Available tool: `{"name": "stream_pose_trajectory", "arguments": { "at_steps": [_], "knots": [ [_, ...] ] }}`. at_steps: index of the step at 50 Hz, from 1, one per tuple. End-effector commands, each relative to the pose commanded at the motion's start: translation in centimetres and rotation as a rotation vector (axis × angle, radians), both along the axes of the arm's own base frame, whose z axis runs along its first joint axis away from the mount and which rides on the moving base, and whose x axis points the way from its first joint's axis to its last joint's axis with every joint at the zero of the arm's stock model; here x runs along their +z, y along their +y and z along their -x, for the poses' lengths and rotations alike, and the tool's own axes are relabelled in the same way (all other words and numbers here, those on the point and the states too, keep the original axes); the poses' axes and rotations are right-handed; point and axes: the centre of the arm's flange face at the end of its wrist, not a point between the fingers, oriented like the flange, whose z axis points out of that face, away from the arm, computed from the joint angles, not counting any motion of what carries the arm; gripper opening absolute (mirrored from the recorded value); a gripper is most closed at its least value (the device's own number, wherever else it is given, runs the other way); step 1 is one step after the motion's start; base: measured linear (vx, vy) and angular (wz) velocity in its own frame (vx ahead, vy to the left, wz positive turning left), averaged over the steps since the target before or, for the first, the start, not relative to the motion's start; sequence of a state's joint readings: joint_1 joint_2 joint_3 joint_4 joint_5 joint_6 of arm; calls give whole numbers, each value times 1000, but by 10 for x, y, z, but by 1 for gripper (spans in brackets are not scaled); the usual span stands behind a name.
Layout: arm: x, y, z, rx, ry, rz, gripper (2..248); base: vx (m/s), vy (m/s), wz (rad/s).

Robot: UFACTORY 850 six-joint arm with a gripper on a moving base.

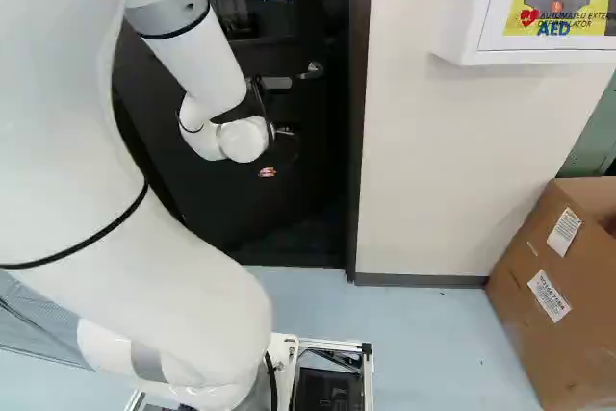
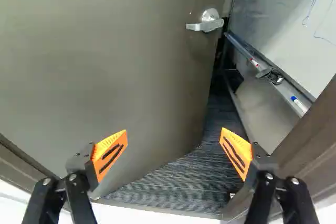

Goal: Open the door and move inside

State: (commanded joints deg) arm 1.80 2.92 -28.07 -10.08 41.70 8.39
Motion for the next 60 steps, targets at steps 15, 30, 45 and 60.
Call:
{"name": "stream_pose_trajectory", "arguments": {
  "at_steps": [15,30,45,60],
  "knots": [
    [0,0,0,0,0,0,247,112,102,-17],
    [0,0,0,0,0,0,247,142,128,-23],
    [0,0,0,0,0,0,247,149,130,-23],
    [0,0,0,0,0,0,247,146,127,-24]
  ]
}}
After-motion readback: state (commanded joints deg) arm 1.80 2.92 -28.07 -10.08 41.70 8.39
